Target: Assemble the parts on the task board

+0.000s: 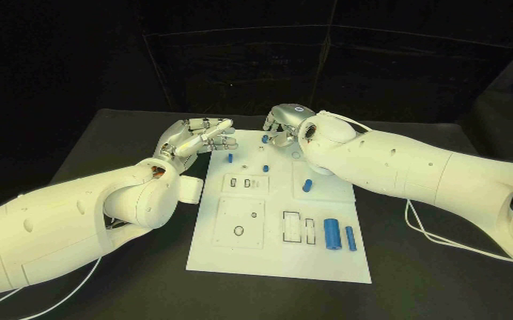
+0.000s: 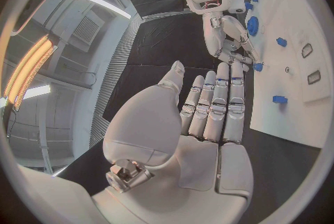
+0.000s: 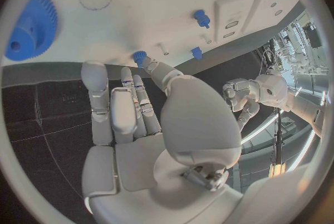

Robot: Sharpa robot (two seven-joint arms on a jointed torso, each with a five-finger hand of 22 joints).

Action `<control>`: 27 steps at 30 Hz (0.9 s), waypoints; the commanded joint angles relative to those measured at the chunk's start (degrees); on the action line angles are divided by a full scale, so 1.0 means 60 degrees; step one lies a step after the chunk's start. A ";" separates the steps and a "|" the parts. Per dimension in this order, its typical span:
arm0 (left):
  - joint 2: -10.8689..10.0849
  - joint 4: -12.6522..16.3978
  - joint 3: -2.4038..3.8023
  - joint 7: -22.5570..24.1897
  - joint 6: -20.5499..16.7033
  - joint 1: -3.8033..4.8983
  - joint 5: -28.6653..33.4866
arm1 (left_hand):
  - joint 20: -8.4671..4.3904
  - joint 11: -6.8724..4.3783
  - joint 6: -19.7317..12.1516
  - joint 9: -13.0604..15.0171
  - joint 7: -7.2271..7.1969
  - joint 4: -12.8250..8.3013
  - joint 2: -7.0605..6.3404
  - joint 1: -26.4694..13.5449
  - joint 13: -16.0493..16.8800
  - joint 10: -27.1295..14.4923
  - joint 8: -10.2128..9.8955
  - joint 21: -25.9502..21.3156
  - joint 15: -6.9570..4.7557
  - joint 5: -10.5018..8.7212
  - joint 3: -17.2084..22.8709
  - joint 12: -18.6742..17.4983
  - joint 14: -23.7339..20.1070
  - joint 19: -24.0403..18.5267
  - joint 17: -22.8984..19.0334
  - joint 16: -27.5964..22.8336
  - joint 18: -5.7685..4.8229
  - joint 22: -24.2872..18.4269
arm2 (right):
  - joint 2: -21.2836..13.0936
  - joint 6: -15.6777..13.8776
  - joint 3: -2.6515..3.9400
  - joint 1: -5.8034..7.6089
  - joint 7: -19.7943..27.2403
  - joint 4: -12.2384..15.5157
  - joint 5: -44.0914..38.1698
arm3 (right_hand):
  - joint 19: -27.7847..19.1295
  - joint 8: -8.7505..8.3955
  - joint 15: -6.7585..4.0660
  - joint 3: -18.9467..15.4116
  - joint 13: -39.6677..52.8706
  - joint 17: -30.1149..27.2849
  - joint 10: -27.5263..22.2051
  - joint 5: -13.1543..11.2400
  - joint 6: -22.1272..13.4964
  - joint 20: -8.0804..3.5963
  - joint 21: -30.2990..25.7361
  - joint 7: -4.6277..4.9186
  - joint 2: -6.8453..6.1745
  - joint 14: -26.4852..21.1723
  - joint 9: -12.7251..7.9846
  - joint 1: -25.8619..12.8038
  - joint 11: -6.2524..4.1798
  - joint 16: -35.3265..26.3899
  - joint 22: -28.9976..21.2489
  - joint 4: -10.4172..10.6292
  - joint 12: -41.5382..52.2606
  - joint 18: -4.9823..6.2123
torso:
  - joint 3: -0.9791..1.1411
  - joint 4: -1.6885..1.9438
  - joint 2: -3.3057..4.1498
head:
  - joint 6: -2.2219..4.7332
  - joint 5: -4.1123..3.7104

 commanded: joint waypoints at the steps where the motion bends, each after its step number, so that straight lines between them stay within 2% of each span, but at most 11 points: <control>1: -0.0021 0.0010 0.0007 0.0031 0.0104 0.0016 -0.0053 | -0.0013 -0.0010 0.0092 -0.0005 -0.0004 -0.0041 0.0009 0.0015 -0.0001 0.0085 -0.0032 0.0028 -0.0002 0.0032 -0.0029 -0.0056 0.0061 0.0083 0.0009 -0.0058 0.0126 -0.0012 | -0.0321 -0.0532 0.0005 0.0052 0.0001 0.0333 0.0120 | -0.0036 0.0052 0.0078 -0.0054 0.0026 -0.0063 0.0024 0.0055 -0.0018 0.0010 0.0041 0.0001 -0.0053 0.0216 0.0035 -0.0010 -0.0010 0.0020 0.0021 0.0095 0.0067 -0.0082 | 0.0010 -0.0013 -0.0006 | 0.0045 -0.0029; 3: -0.0037 0.0010 0.0007 0.0029 0.0103 0.0016 -0.0053 | -0.0013 -0.0010 0.0092 -0.0005 -0.0004 -0.0041 0.0009 0.0015 -0.0001 0.0085 -0.0032 0.0028 -0.0002 0.0032 -0.0029 -0.0056 0.0061 0.0083 0.0009 -0.0058 0.0126 -0.0012 | -0.0654 -0.0629 0.0010 0.0082 -0.0066 0.0666 0.0255 | -0.0011 0.0075 0.0073 -0.0071 0.0055 -0.0027 0.0162 0.0140 0.0037 0.0008 0.0077 0.0024 -0.0041 0.0221 0.0048 -0.0007 -0.0020 0.0048 0.0065 0.0144 0.0141 -0.0087 | 0.0015 -0.0034 -0.0012 | 0.0031 -0.0032; 6: -0.0070 0.0022 0.0007 0.0023 0.0105 0.0016 -0.0052 | -0.0014 -0.0012 0.0096 -0.0005 -0.0008 -0.0046 0.0013 0.0017 -0.0001 0.0090 -0.0036 0.0025 -0.0001 0.0032 -0.0028 -0.0061 0.0060 0.0086 0.0014 -0.0066 0.0125 -0.0014 | -0.1280 -0.0519 0.0209 0.0120 -0.0234 0.1256 0.0602 | 0.0081 0.0096 0.0053 -0.0187 0.0190 0.0195 0.0716 0.0182 0.0107 -0.0013 0.0200 0.0092 -0.0093 0.0277 0.0060 -0.0093 -0.0059 0.0211 0.0233 0.0281 0.0433 -0.0110 | 0.0025 -0.0080 -0.0015 | 0.0090 -0.0088; 9: -0.0104 0.0039 0.0006 0.0020 0.0106 0.0016 -0.0052 | -0.0014 -0.0012 0.0096 -0.0005 -0.0008 -0.0046 0.0013 0.0017 -0.0001 0.0090 -0.0036 0.0025 -0.0001 0.0032 -0.0028 -0.0061 0.0060 0.0086 0.0014 -0.0066 0.0125 -0.0014 | -0.1914 -0.0142 0.0346 0.0144 -0.0414 0.1772 0.1187 | 0.0561 0.0100 -0.0217 -0.1019 0.0859 0.0908 0.2127 0.0336 -0.0025 -0.0241 0.0826 -0.0175 -0.0431 0.0457 0.0055 -0.0705 -0.0404 0.0732 0.1204 0.0863 0.1546 -0.0246 | 0.0047 -0.0150 -0.0012 | 0.0118 -0.0082; 11: -0.0117 0.0048 0.0006 0.0017 0.0106 0.0016 -0.0052 | -0.0014 -0.0012 0.0096 -0.0005 -0.0008 -0.0046 0.0013 0.0017 -0.0001 0.0090 -0.0036 0.0025 -0.0001 0.0032 -0.0028 -0.0061 0.0060 0.0086 0.0014 -0.0066 0.0125 -0.0014 | -0.2209 0.0073 0.0396 0.0156 -0.0492 0.1965 0.1473 | 0.0752 0.0102 -0.0269 -0.1520 0.1284 0.1142 0.2597 0.0447 -0.0129 -0.0299 0.1083 -0.0237 -0.0563 0.0498 0.0053 -0.0905 -0.0463 0.0897 0.1620 0.1095 0.2162 -0.0343 | 0.0054 -0.0175 -0.0011 | 0.0126 -0.0109; 12: -0.0123 0.0052 0.0006 0.0017 0.0107 0.0016 -0.0052 | -0.0014 -0.0012 0.0097 -0.0005 -0.0009 -0.0046 0.0013 0.0017 -0.0001 0.0091 -0.0036 0.0024 -0.0001 0.0032 -0.0028 -0.0061 0.0060 0.0086 0.0014 -0.0067 0.0125 -0.0014 | -0.2401 0.0219 0.0423 0.0163 -0.0539 0.2071 0.1627 | 0.0875 0.0140 -0.0311 -0.2048 0.1797 0.1292 0.2583 0.0609 -0.0207 -0.0347 0.1259 -0.0264 -0.0542 0.0520 0.0065 -0.0889 -0.0513 0.1015 0.1883 0.1301 0.2751 -0.0396 | 0.0060 -0.0188 -0.0011 | 0.0131 -0.0125; 13: -0.0129 0.0057 0.0006 0.0015 0.0107 0.0016 -0.0052 | -0.0014 -0.0014 0.0100 -0.0005 -0.0013 -0.0048 0.0016 0.0018 0.0000 0.0094 -0.0037 0.0023 -0.0001 0.0033 -0.0027 -0.0063 0.0060 0.0087 0.0016 -0.0070 0.0125 -0.0015 | -0.2577 0.0359 0.0444 0.0170 -0.0584 0.2152 0.1746 | 0.0989 0.0374 -0.0450 -0.3785 0.3972 0.1498 0.1368 0.0878 -0.0378 -0.0373 0.1523 -0.0272 -0.0118 0.0502 0.0134 -0.0103 -0.0499 0.1226 0.2205 0.1876 0.4914 -0.0496 | 0.0062 -0.0175 -0.0009 | 0.0143 -0.0162; 14: -0.0131 0.0058 0.0005 0.0015 0.0106 0.0016 -0.0052 | -0.0014 -0.0014 0.0100 -0.0005 -0.0013 -0.0048 0.0016 0.0018 0.0000 0.0094 -0.0037 0.0023 -0.0001 0.0033 -0.0027 -0.0063 0.0060 0.0087 0.0016 -0.0070 0.0125 -0.0015 | -0.2764 0.0527 0.0462 0.0176 -0.0637 0.2221 0.1854 | 0.0994 0.0389 -0.0275 -0.3930 0.4407 0.1575 0.1435 0.0731 -0.0410 -0.0445 0.1560 -0.0274 -0.0113 0.0507 0.0131 -0.0233 -0.0434 0.1265 0.2297 0.2054 0.5364 -0.0445 | 0.0070 -0.0192 -0.0007 | 0.0155 -0.0176; 16: -0.0135 0.0059 0.0005 0.0013 0.0104 0.0015 -0.0052 | -0.0014 -0.0014 0.0100 -0.0005 -0.0013 -0.0048 0.0016 0.0018 0.0000 0.0094 -0.0037 0.0023 -0.0001 0.0033 -0.0027 -0.0063 0.0060 0.0087 0.0016 -0.0070 0.0125 -0.0015 | -0.2997 0.0745 0.0481 0.0183 -0.0705 0.2280 0.1965 | 0.1058 0.0501 -0.0310 -0.4491 0.6546 0.1806 0.1362 0.0899 -0.0610 -0.0218 0.1739 -0.0227 -0.0084 0.0556 0.0119 0.0158 -0.0343 0.1432 0.2590 0.2572 0.7513 -0.0539 | 0.0074 -0.0184 -0.0006 | 0.0165 -0.0283; 19: -0.0135 0.0053 0.0005 0.0011 0.0105 0.0015 -0.0052 | -0.0014 -0.0014 0.0100 -0.0005 -0.0013 -0.0048 0.0016 0.0018 0.0000 0.0094 -0.0037 0.0023 -0.0001 0.0033 -0.0027 -0.0063 0.0060 0.0087 0.0016 -0.0070 0.0125 -0.0015 | -0.3218 0.1022 0.0495 0.0189 -0.0761 0.2278 0.2062 | 0.1153 0.0691 -0.0182 -0.4800 0.8139 0.2167 0.1273 0.0962 -0.0742 -0.0214 0.1969 -0.0151 -0.0078 0.0600 0.0121 0.0602 -0.0368 0.1651 0.2952 0.3102 0.8966 -0.0573 | 0.0072 -0.0177 0.0001 | 0.0170 -0.0403; 27: -0.0088 -0.0015 0.0003 0.0004 0.0123 0.0012 -0.0052 | -0.0014 -0.0014 0.0100 -0.0005 -0.0013 -0.0048 0.0016 0.0018 0.0000 0.0094 -0.0037 0.0023 -0.0001 0.0033 -0.0027 -0.0063 0.0060 0.0087 0.0016 -0.0070 0.0125 -0.0015 | -0.3186 0.1494 0.0503 0.0189 -0.0798 0.2089 0.2141 | 0.1269 0.0833 -0.0130 -0.4913 0.9536 0.2617 0.1635 0.1018 -0.0911 -0.0194 0.2209 -0.0090 -0.0030 0.0668 0.0104 0.1022 -0.0317 0.1902 0.3346 0.3279 1.0238 -0.0616 | 0.0072 -0.0138 0.0008 | 0.0129 -0.0545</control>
